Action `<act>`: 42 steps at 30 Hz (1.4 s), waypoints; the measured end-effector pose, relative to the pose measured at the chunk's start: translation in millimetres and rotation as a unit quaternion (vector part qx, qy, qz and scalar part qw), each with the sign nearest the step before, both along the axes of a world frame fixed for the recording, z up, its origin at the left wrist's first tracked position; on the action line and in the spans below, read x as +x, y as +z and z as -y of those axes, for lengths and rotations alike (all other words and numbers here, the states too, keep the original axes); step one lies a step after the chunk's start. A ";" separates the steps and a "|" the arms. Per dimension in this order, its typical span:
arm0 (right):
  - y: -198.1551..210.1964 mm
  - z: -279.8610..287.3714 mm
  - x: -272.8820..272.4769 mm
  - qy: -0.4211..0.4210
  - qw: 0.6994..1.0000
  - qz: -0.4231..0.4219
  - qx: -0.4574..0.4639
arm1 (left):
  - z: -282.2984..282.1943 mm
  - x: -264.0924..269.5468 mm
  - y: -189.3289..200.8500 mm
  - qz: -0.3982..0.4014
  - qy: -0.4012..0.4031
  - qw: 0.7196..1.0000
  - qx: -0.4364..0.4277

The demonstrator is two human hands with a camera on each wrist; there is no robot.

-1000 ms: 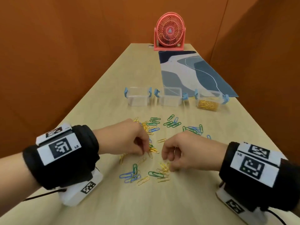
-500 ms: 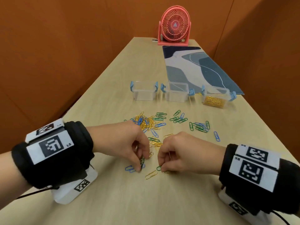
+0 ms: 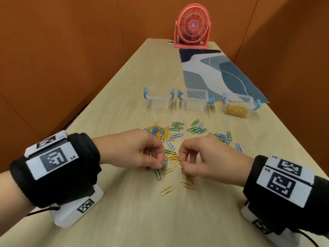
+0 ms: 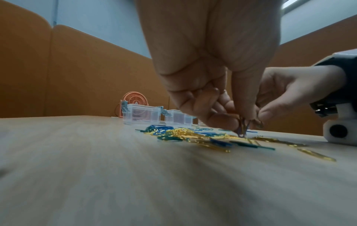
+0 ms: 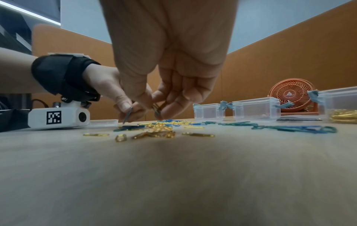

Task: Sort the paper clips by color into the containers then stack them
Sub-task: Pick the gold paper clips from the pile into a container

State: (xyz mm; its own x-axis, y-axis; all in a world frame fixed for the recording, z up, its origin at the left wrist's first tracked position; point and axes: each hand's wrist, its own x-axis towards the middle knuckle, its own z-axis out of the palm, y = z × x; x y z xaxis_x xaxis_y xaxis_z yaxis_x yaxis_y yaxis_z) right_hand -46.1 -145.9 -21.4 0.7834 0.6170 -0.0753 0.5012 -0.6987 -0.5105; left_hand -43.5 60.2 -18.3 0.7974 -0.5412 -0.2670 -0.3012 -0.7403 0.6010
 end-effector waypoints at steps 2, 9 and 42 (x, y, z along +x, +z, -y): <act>-0.2 -0.5 0.7 -0.020 1.000 -0.001 0.018 | -1.4 -0.4 0.5 -0.004 0.020 1.000 -0.021; -1.8 0.9 6.7 -0.083 0.994 -0.028 0.064 | 9.2 -5.2 -4.9 0.004 0.048 0.998 -0.042; -5.7 -8.3 1.0 0.129 0.991 -0.026 -0.012 | 4.8 -11.1 -4.5 0.076 -0.002 0.997 0.020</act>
State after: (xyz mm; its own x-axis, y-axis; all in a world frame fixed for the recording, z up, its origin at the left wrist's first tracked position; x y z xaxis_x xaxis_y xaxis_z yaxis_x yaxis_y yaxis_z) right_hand -45.0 -137.6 -27.1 0.5937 0.7943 -0.1288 0.6383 -0.5624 -0.5257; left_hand -54.6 55.5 -22.8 0.8283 -0.5356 -0.1646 -0.3895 -0.7615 0.5180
